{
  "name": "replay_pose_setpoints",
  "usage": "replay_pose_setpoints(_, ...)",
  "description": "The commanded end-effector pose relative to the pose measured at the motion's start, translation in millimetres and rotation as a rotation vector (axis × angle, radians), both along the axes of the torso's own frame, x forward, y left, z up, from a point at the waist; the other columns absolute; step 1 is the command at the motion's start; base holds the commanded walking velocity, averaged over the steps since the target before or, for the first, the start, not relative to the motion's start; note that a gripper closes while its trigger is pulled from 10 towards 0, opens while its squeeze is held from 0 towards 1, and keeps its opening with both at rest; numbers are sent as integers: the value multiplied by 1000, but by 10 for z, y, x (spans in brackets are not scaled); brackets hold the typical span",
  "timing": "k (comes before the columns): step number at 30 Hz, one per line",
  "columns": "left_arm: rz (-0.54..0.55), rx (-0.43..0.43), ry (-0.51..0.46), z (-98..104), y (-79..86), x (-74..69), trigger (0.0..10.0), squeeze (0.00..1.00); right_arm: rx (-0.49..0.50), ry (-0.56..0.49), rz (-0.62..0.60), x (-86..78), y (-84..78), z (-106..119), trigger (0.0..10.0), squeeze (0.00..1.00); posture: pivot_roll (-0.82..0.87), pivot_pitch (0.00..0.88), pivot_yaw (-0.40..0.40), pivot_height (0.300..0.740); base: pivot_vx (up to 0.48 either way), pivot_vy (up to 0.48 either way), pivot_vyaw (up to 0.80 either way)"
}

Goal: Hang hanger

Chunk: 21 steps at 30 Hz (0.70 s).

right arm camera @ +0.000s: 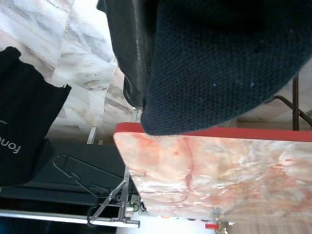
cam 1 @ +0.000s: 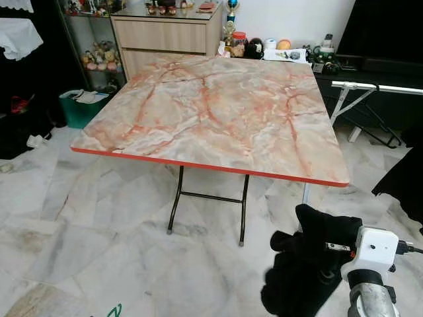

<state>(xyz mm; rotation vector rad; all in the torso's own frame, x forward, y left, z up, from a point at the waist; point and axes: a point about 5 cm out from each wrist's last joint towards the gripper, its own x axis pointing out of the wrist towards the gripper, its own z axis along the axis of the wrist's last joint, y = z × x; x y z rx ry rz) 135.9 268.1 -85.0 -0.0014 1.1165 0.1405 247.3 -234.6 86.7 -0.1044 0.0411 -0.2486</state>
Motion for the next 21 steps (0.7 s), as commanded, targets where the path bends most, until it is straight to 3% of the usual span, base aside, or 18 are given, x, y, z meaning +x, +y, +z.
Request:
replay_pose_setpoints(1, 14, -2, 24, -19, 9, -58, 10000, 0, -21, -42, 12, 30, 7, 106, 10000, 0, 28, 80, -16, 740, 289, 0, 0)
replay_pose_setpoints(3, 15, -2, 24, -19, 10, -59, 10000, 0, -25, -43, 17, 32, 13, 110, 10000, 0, 27, 80, -17, 740, 296, 0, 0)
replay_pose_setpoints(8, 19, -4, 21, -20, 5, -56, 10000, 0, -30, -67, 37, 33, 40, 172, 10000, 0, 28, 87, -20, 740, 295, 0, 776)
replay_pose_setpoints(12, 21, -7, 20, -20, 1, -53, 10000, 0, -6, -94, 17, 61, 14, 245, 10000, 0, 29, 94, -20, 740, 297, 0, 0)
replay_pose_setpoints(16, 23, -9, 21, -20, 0, -51, 10000, 0, -40, -150, 64, 179, 104, 451, 10000, 0, 27, 100, -20, 740, 296, 0, 0)
replay_pose_setpoints(19, 26, -10, 19, -18, 1, -47, 10000, 0, -21, -198, 89, 272, 178, 607, 10000, 0, 27, 100, -19, 740, 296, 0, 0)
replay_pose_setpoints(21, 29, -10, 16, -15, 2, -38, 10000, 0, 48, -266, 98, 404, 246, 784, 10000, 0, 19, 105, -10, 740, 296, 0, 0)
